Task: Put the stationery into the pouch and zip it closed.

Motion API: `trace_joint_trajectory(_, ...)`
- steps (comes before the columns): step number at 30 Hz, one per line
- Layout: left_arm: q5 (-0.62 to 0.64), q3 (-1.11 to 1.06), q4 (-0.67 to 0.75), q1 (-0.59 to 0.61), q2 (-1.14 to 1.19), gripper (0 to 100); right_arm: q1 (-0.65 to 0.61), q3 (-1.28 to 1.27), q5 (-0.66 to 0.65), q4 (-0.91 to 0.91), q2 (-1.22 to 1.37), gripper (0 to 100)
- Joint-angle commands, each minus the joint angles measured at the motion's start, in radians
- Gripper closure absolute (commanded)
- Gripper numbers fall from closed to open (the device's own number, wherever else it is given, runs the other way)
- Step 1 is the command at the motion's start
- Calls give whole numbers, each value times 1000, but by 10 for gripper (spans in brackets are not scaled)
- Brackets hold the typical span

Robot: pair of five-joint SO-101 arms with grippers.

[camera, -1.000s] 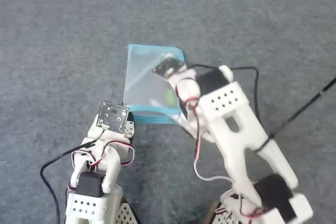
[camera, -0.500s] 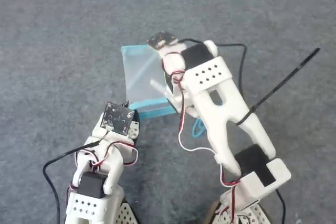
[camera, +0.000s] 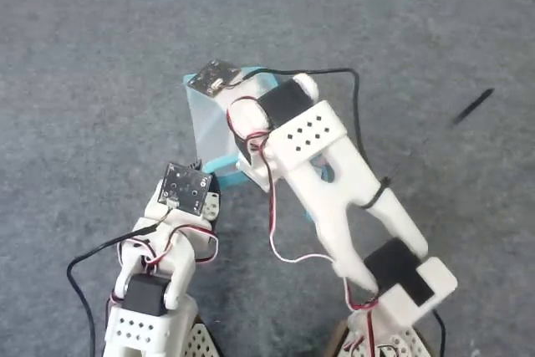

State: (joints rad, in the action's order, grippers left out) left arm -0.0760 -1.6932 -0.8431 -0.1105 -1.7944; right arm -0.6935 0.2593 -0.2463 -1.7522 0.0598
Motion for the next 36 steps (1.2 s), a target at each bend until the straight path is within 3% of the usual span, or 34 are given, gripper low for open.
trace_joint_trajectory(1, 2, 7, 28, -9, -8, 988, 64, 69, -29, -28, -159, 794)
trace_joint_trajectory(10, 2, 7, 29, 35, -9, 988, 321, -193, -29, -25, -266, 794)
trace_joint_trajectory(16, 2, 7, 57, 166, -9, 988, 447, -525, -40, 245, -260, 794)
trace_joint_trajectory(20, 3, 7, 75, 233, -9, 988, 450, -687, -55, 392, -260, 794)
trace_joint_trajectory(25, 3, 7, 97, 273, -9, 988, 433, -735, -51, 438, -260, 794)
trace_joint_trajectory(31, 5, 7, 94, 269, -9, 988, 394, -649, -41, 438, -260, 794)
trace_joint_trajectory(36, 5, 7, 92, 275, -9, 988, 375, -497, 101, 460, -196, 794)
